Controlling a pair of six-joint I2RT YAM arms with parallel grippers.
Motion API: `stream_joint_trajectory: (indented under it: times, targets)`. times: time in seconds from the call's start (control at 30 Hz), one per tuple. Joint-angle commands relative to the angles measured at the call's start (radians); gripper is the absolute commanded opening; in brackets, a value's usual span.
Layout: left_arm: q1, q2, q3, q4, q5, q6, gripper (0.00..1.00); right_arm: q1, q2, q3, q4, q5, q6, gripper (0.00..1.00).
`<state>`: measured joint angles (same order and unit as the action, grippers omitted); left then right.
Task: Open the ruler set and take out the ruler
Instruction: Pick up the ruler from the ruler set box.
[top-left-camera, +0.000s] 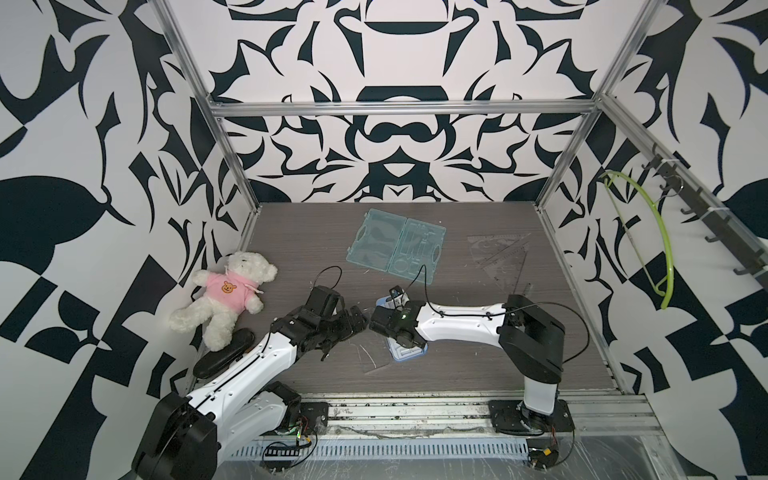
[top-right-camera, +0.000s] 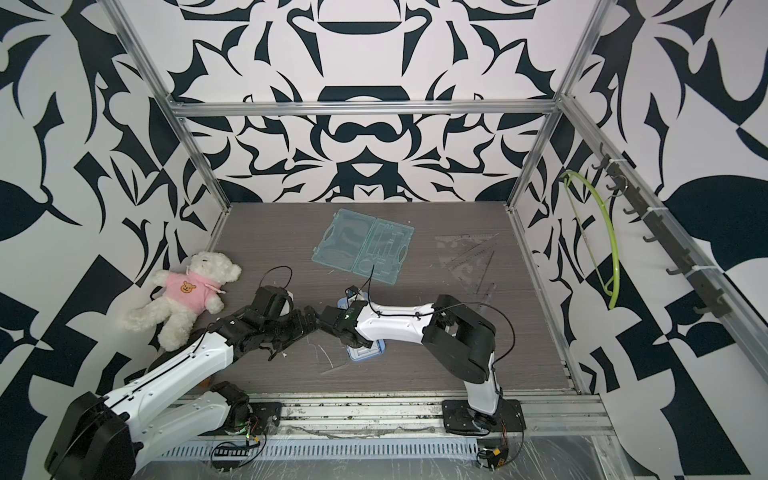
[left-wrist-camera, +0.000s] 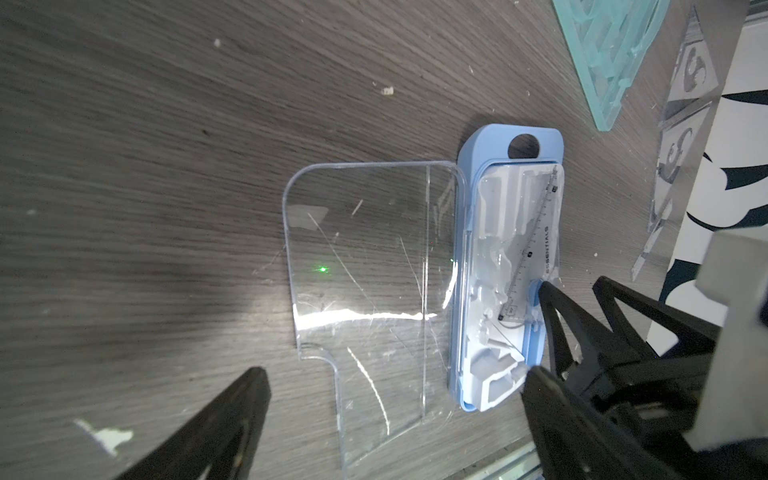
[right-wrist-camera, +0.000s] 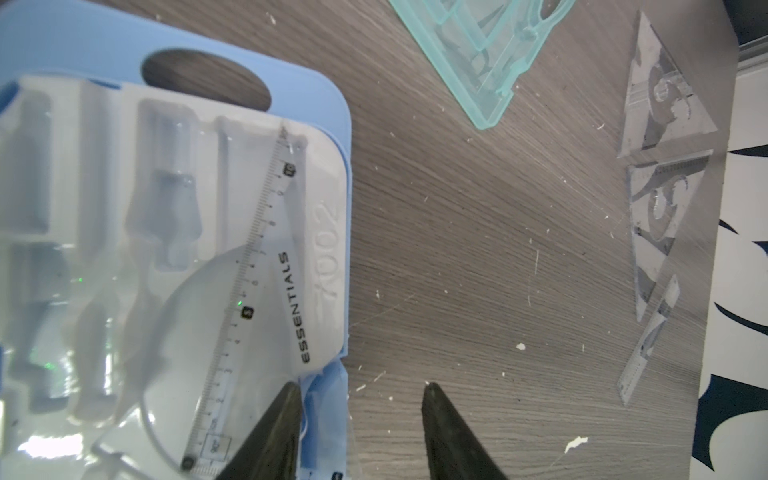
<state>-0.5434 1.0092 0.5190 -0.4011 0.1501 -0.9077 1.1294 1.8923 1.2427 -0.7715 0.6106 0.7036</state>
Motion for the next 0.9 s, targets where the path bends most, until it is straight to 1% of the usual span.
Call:
stream_joint_trajectory:
  times: [0.0,0.17,0.37,0.57,0.67,0.87]
  targets:
    - [-0.002,-0.008,0.011,-0.005,0.005,0.017,0.99,-0.003,-0.030,0.031,-0.032,0.046,0.004,0.48]
    - [-0.002,-0.008,0.008,-0.007,0.005,0.017,0.99,-0.026,-0.043,0.000,-0.009,0.028,0.001,0.48]
    - [-0.003,-0.005,0.009,-0.007,0.004,0.015,0.99,-0.070,-0.095,-0.086,0.112,-0.086,-0.034,0.45]
    - [-0.002,0.003,0.013,-0.005,0.002,0.016,0.99,-0.087,-0.114,-0.128,0.172,-0.150,-0.052,0.42]
    - [-0.002,0.008,0.016,-0.005,0.003,0.016,0.99,-0.095,-0.115,-0.141,0.192,-0.175,-0.052,0.39]
    - [-0.002,0.007,0.016,-0.005,0.003,0.015,0.99,-0.111,-0.124,-0.168,0.228,-0.206,-0.052,0.30]
